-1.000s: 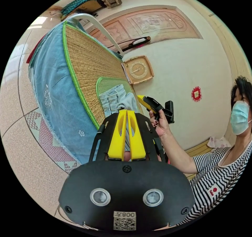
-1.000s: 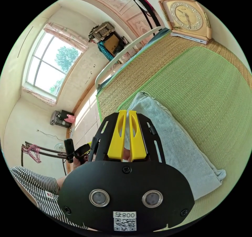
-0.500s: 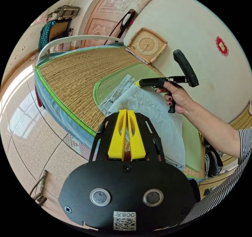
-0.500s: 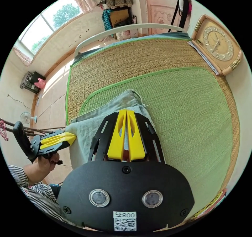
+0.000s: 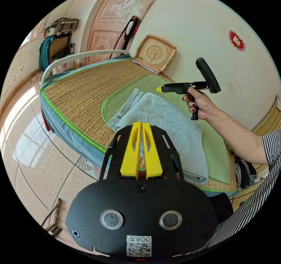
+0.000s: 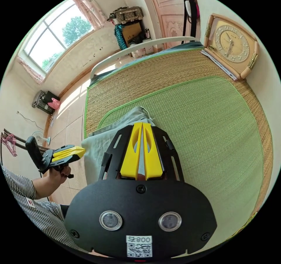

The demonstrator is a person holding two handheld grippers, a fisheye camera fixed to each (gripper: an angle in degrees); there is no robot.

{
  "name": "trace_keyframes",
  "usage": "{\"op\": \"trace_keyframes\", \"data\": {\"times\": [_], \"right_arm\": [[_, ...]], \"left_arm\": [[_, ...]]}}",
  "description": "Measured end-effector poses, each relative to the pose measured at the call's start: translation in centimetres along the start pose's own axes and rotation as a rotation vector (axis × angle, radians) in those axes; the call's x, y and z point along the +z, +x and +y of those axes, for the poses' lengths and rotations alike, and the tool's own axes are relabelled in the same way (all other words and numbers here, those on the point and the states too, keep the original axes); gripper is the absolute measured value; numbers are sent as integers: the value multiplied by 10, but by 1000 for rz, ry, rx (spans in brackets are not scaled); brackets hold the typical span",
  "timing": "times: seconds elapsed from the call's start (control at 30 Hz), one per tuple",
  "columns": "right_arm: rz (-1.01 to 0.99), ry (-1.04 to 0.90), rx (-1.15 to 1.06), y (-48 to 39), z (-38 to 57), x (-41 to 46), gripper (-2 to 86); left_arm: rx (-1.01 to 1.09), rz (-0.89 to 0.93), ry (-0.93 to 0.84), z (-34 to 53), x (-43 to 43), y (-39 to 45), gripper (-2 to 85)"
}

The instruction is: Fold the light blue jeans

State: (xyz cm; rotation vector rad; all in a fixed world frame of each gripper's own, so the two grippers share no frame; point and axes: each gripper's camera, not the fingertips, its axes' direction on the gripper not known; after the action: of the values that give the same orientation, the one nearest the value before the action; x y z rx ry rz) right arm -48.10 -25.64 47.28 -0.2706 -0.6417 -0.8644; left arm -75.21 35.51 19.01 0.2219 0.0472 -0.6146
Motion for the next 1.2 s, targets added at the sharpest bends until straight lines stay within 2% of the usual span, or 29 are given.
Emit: {"op": "trace_keyframes", "data": {"times": [0.07,0.13,0.2,0.3,0.47,0.57,0.63,0.7,0.83,0.97,1.03,1.1,1.2], "right_arm": [[16,3,0,2,22,-7,2],[66,-71,32,13,36,9,2],[31,-159,64,31,48,32,2],[12,-85,95,42,56,3,2],[57,33,161,66,120,-65,2],[101,3,310,107,174,-77,1],[120,-49,399,134,199,-68,1],[18,-83,473,161,220,-56,1],[4,-27,480,175,236,-81,1],[46,44,537,200,274,-112,1],[-43,25,575,224,293,-107,1],[-204,99,695,253,319,-118,1],[-145,183,724,262,342,-151,1]], "left_arm": [[-2,-34,-54,5,13,5,1],[-18,-31,-80,10,25,4,1],[-28,-12,-76,9,27,6,1],[-18,5,-70,9,22,15,2],[-2,189,-81,30,18,40,2],[25,277,-136,39,35,60,2],[33,215,-177,42,49,70,2],[35,180,-214,42,61,76,2],[15,194,-203,43,52,85,4],[32,287,-232,55,46,102,11],[35,344,-272,63,51,114,20],[33,408,-315,70,57,128,34],[43,479,-367,81,63,155,66]]}}
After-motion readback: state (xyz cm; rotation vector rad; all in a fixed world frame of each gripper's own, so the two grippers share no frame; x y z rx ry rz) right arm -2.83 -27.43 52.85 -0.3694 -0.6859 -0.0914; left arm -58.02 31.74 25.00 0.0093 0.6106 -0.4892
